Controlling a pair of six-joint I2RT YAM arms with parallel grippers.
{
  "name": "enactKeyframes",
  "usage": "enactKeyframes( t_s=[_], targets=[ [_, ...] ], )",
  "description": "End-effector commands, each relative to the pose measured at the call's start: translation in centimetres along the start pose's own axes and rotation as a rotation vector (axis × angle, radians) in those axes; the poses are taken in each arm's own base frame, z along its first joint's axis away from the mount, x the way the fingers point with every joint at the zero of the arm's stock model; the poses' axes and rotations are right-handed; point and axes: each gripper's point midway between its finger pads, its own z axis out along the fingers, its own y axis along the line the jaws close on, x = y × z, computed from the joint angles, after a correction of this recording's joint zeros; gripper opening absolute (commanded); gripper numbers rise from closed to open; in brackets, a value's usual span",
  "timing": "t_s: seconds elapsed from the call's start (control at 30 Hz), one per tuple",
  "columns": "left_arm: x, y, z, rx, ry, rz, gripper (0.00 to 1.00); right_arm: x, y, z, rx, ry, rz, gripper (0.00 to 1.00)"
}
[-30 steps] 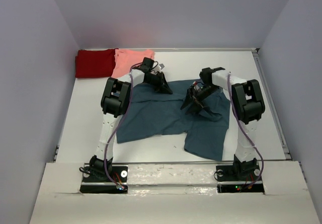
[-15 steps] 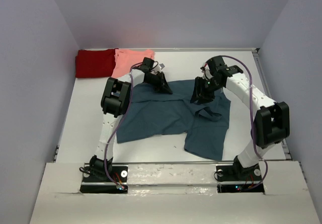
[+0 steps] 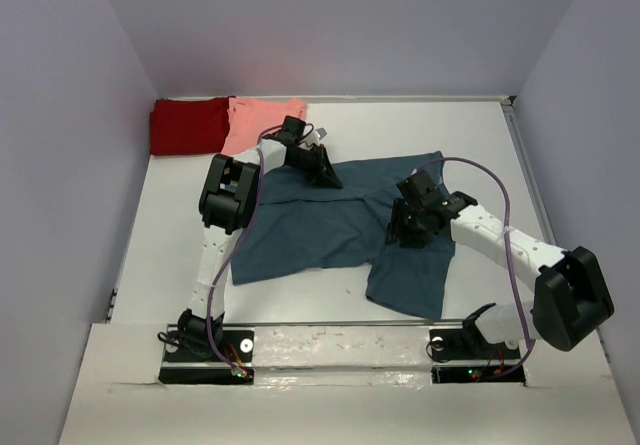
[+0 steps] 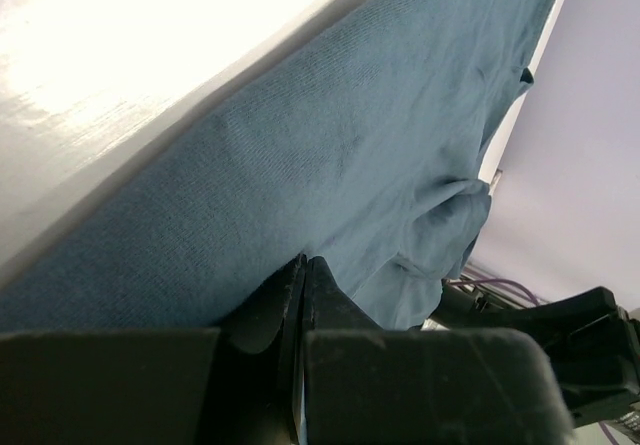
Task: Fold and stack the t-shirts
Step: Fold the flattened tshirt in 1/3 of the way
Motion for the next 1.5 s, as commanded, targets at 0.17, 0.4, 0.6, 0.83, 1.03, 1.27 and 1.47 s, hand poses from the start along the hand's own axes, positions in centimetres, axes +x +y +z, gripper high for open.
enactKeyframes(
  t_s=[0.17, 0.4, 0.6, 0.83, 1.03, 1.27, 1.47],
  targets=[
    [1.5, 2.5, 0.2, -0.104, 0.026, -0.036, 0.08, -4.9, 1.4, 1.9, 0.010, -0.224, 0.085, 0.46],
    [1.6, 2.3, 0.1, -0.104, 0.028, -0.035, 0.08, -5.9, 2.5, 3.7, 0.010, -0.213, 0.056, 0.45],
    [1.5, 2.5, 0.0, -0.103, 0.029, -0.038, 0.08, -6.9, 2.7, 4.5, 0.025, -0.230, 0.035, 0.44],
    [1.5, 2.7, 0.0, -0.097, 0.033, -0.045, 0.08, -7.5, 3.1, 4.8, 0.029, -0.237, 0.029, 0.43],
    [1.3, 2.9, -0.2, -0.093, 0.031, -0.051, 0.08, -7.7, 3.1, 5.6, 0.045, -0.229, 0.013, 0.41],
    [1.2, 3.4, -0.6, -0.101, 0.028, -0.058, 0.08, -8.1, 2.7, 6.4, 0.086, -0.234, -0.008, 0.40],
    [1.2, 3.3, -0.6, -0.100, 0.026, -0.056, 0.08, -7.9, 2.2, 5.8, 0.094, -0.243, 0.000, 0.31]
  ],
)
